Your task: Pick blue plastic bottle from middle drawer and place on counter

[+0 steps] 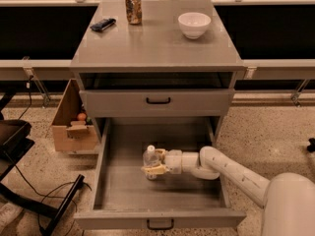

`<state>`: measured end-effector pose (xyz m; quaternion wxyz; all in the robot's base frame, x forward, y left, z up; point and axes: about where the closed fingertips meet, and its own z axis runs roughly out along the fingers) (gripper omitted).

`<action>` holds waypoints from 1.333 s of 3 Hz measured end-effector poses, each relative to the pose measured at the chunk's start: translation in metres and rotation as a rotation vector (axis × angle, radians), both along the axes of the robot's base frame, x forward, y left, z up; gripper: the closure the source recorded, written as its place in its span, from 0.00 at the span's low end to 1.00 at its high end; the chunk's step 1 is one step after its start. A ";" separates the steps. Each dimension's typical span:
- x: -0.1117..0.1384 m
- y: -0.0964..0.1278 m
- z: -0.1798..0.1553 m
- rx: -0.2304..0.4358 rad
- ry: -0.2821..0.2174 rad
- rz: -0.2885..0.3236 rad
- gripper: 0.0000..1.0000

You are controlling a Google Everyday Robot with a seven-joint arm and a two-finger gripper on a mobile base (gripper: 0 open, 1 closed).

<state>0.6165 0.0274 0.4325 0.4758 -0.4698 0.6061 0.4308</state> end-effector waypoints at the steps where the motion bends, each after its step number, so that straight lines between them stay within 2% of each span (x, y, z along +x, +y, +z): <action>1: 0.001 -0.005 0.030 0.033 -0.026 -0.056 0.89; 2: -0.032 -0.036 0.104 0.084 -0.036 -0.138 1.00; 3: -0.057 -0.084 0.197 0.110 -0.028 -0.169 1.00; 4: -0.064 -0.119 0.292 0.123 -0.018 -0.132 1.00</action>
Offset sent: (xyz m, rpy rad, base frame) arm -0.0988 -0.0872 0.2173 0.1206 -0.0526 -0.2130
